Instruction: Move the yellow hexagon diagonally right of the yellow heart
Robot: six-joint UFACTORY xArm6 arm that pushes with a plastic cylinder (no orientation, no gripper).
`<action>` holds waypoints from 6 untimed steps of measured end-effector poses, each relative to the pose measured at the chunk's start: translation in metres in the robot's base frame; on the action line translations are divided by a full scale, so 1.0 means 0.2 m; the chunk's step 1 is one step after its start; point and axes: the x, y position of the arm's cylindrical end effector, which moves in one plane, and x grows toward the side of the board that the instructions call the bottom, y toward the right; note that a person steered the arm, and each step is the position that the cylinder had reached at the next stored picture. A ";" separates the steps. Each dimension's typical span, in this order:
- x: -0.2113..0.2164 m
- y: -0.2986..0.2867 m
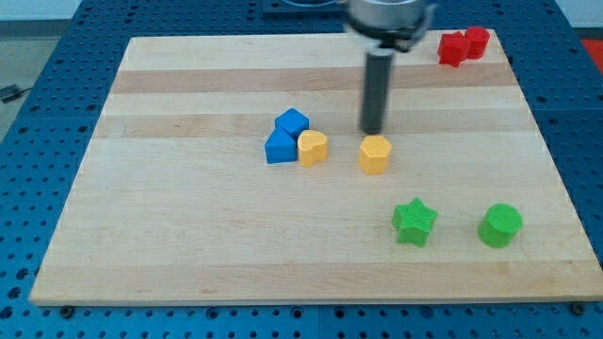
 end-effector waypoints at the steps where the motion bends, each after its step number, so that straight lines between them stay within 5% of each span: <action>1: 0.16 0.28; 3: 0.47 0.15; 6: 0.16 -0.24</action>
